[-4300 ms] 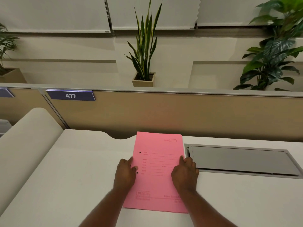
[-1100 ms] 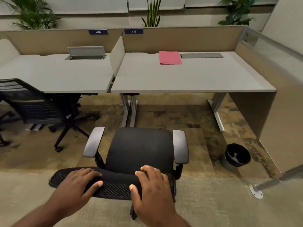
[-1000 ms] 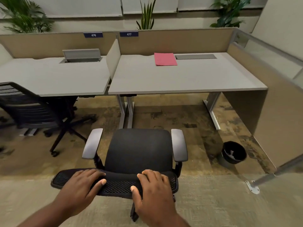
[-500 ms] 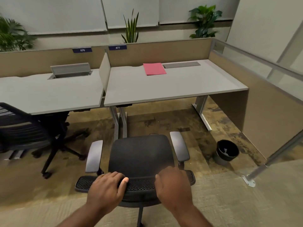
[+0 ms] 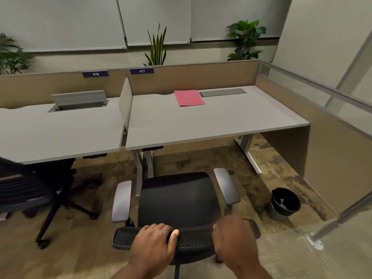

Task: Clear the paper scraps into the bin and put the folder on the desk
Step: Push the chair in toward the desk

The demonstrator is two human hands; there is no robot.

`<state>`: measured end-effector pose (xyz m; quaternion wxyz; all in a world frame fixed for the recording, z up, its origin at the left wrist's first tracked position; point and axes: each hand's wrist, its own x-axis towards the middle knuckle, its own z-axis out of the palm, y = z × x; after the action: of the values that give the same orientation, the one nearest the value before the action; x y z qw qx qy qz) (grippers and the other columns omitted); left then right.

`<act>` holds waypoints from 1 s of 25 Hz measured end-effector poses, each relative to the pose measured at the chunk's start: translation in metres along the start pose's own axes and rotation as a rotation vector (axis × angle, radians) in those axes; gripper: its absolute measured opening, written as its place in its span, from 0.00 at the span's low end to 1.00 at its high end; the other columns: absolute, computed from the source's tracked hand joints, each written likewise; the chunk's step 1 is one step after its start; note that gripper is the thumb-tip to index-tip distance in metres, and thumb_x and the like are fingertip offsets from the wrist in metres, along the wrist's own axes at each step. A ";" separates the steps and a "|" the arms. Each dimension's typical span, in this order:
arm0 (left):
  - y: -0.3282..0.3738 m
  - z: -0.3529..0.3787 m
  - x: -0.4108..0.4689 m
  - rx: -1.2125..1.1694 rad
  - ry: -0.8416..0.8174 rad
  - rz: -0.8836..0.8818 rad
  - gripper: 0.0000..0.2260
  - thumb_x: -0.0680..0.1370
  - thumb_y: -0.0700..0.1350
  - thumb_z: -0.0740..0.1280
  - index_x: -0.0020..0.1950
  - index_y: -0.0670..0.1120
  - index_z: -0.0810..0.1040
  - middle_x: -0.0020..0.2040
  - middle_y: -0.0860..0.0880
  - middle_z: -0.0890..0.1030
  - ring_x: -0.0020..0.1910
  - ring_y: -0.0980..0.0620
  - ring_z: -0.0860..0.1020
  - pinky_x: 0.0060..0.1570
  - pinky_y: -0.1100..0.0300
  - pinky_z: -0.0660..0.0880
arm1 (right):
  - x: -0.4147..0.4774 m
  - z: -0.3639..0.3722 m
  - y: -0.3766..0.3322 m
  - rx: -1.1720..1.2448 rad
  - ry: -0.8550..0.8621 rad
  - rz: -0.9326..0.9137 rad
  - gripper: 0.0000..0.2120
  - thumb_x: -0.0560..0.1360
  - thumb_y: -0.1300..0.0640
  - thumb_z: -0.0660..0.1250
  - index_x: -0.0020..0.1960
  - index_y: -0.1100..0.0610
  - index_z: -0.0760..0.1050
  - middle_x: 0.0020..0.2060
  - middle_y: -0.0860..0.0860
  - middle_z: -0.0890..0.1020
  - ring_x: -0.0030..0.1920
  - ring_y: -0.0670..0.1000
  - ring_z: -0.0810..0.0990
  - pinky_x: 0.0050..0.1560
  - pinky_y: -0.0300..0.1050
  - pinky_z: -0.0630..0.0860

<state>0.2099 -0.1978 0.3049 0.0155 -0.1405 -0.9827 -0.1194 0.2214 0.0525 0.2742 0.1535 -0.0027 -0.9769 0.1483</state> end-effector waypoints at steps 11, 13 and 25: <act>0.001 0.015 0.141 0.016 0.045 0.006 0.26 0.80 0.64 0.45 0.53 0.56 0.81 0.47 0.58 0.82 0.48 0.59 0.78 0.54 0.58 0.71 | 0.129 0.030 0.045 -0.027 0.053 -0.001 0.09 0.75 0.46 0.60 0.40 0.47 0.75 0.36 0.42 0.74 0.38 0.48 0.71 0.43 0.47 0.69; 0.005 0.016 0.166 0.018 0.052 0.012 0.26 0.80 0.64 0.45 0.52 0.55 0.81 0.47 0.58 0.82 0.48 0.58 0.78 0.54 0.58 0.71 | 0.153 0.035 0.058 -0.046 0.064 -0.014 0.09 0.75 0.46 0.60 0.40 0.47 0.75 0.36 0.43 0.74 0.38 0.48 0.70 0.42 0.47 0.67; 0.066 0.044 0.351 0.009 0.127 -0.099 0.25 0.81 0.63 0.48 0.47 0.54 0.81 0.40 0.57 0.81 0.41 0.58 0.78 0.48 0.57 0.72 | 0.344 0.061 0.177 -0.016 0.033 -0.122 0.07 0.75 0.45 0.61 0.42 0.45 0.74 0.37 0.41 0.73 0.38 0.45 0.68 0.43 0.46 0.64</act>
<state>-0.1089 -0.0306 0.3000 0.0724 -0.0837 -0.9861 -0.1241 -0.1315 0.2221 0.2703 0.1781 0.0533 -0.9738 0.1310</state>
